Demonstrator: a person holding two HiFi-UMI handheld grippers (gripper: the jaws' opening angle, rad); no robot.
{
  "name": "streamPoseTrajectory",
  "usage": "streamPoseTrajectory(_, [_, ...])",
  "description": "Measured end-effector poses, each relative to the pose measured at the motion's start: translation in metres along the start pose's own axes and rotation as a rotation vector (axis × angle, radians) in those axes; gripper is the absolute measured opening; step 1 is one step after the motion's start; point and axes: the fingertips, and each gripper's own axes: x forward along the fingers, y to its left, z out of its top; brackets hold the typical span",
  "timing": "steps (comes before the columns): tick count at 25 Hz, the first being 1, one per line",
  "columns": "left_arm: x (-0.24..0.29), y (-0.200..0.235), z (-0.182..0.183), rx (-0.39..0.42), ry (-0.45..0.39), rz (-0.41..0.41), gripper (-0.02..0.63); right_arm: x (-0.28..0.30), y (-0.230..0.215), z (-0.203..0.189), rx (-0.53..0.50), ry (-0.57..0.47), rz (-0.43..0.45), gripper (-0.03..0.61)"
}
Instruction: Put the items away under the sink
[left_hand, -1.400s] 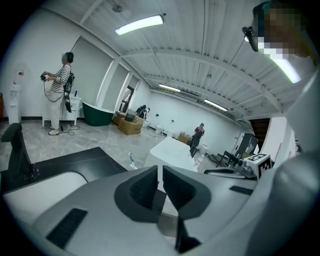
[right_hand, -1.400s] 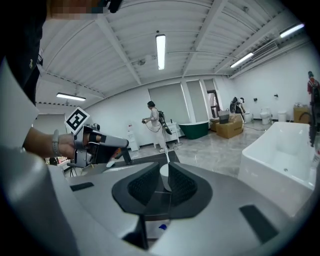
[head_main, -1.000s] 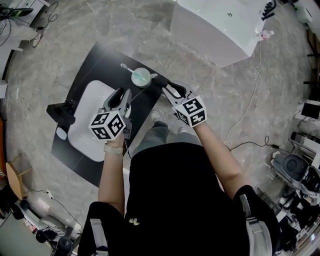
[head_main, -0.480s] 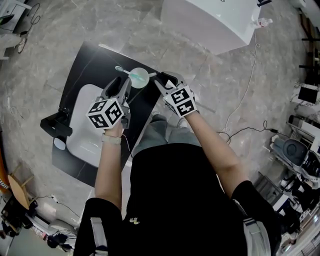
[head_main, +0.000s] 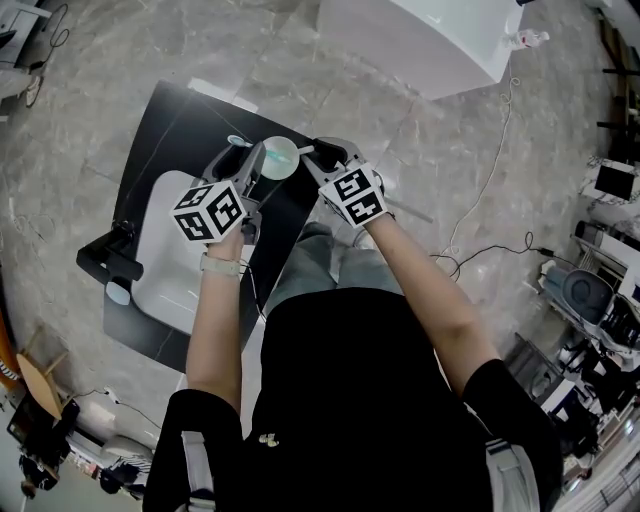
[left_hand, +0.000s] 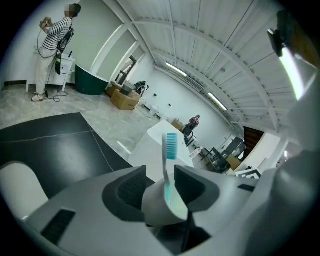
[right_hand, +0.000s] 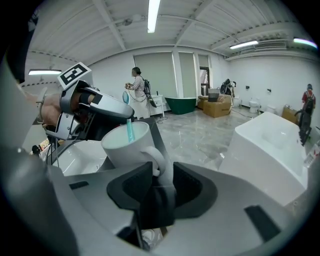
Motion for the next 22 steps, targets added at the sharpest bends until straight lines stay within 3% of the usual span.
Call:
streamPoseTrajectory(3, [0.006, 0.0, 0.001, -0.007, -0.003, -0.012, 0.166, 0.005, 0.0, 0.003, -0.003, -0.006, 0.009, 0.125])
streamPoseTrajectory(7, [0.007, -0.007, 0.003, 0.006, -0.011, -0.031, 0.054, 0.007, 0.002, 0.006, 0.01, -0.022, 0.015, 0.068])
streamPoseTrajectory(16, [-0.012, -0.024, 0.018, -0.016, -0.089, -0.044, 0.04, -0.004, 0.002, 0.006, 0.062, -0.061, 0.028, 0.055])
streamPoseTrajectory(22, [-0.041, -0.047, 0.027, -0.068, -0.174, -0.061, 0.04, -0.029, 0.001, 0.003, 0.043, -0.073, 0.021, 0.054])
